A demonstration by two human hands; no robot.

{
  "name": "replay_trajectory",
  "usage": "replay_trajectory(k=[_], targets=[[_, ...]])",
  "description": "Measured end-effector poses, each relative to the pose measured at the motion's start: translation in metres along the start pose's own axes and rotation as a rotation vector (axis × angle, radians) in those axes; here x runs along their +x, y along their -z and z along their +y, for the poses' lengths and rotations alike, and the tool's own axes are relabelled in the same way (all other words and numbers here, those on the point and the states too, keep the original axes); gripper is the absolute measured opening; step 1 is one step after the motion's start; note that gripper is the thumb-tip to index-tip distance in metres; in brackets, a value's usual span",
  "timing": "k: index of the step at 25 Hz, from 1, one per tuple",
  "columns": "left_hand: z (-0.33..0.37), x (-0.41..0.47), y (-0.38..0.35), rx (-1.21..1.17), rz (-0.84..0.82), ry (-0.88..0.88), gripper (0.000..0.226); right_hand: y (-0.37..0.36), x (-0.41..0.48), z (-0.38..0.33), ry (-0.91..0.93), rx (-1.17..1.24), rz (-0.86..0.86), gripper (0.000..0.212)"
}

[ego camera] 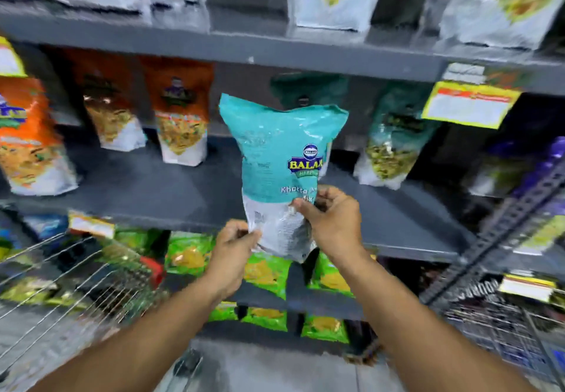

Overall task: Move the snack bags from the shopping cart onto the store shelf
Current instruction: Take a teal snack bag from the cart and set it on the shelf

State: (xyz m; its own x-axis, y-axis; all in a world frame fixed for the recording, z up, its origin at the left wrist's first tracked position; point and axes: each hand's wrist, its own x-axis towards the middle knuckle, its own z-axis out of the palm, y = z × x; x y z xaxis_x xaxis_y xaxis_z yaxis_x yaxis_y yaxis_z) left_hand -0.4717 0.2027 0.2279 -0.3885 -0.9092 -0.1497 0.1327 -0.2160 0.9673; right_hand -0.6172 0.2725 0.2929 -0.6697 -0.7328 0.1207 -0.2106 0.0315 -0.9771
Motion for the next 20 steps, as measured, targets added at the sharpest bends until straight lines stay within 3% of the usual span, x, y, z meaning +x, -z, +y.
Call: replay_trajectory(k=[10,20], targets=[[-0.009,0.066,-0.085,0.153,0.016,-0.035,0.016,0.057,0.054,0.021,-0.029,0.038,0.122,0.017],[-0.047,0.077,-0.201,0.169,-0.095,0.022,0.013,0.145,0.081,0.054,-0.009,-0.085,0.323,0.018]])
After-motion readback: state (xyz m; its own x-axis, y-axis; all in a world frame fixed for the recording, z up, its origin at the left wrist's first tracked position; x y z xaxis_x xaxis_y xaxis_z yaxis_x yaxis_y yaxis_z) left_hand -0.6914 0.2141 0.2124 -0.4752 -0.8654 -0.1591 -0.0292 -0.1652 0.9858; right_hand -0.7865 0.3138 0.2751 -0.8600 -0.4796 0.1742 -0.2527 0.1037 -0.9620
